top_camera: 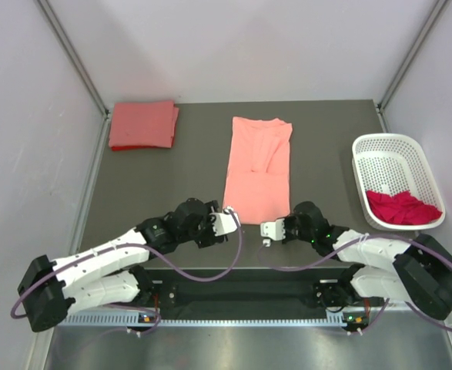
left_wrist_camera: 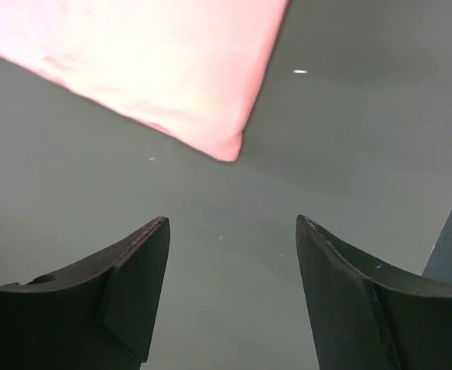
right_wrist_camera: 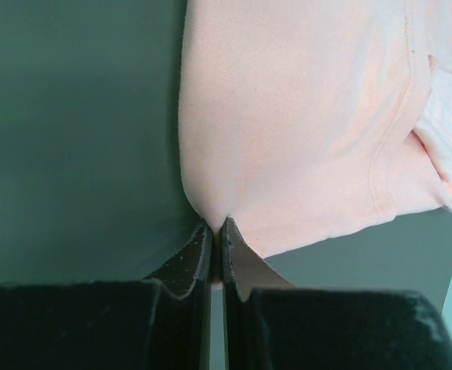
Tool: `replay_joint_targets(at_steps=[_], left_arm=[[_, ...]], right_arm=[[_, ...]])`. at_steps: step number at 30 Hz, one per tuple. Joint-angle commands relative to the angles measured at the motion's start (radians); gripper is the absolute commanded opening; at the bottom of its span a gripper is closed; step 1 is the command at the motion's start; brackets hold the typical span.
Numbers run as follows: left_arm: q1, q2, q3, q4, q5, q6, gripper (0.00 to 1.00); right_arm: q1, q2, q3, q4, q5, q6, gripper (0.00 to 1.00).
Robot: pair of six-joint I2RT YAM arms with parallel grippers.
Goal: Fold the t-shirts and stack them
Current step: Fold the tshirt
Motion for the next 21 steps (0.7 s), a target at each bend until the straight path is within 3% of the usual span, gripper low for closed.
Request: replay_joint_targets(at_steps=[1,9,14,21], left_arm=[[-0.002,0.082,0.009,0.061,0.072,0.04,0.72],[-0.002,0.301,0.012,0.232,0.09,0.089,0.72],[-0.004,0.377,-0.007,0.375,-0.009,0.085,0.73],[-0.002,0.502,0.038,0.419,0.0,0.085,0.7]], right_arm=[[-0.019,-0.069,-0.022,-0.052,-0.098,0.036,0.0],[-0.027,-0.11,-0.025,-0.04,-0.138,0.059,0.0],[-0.03,-0.115,-0.025,-0.049,-0.149,0.079,0.0],[-0.039,-0.14,-0.045,-0.034,-0.155,0.088,0.0]])
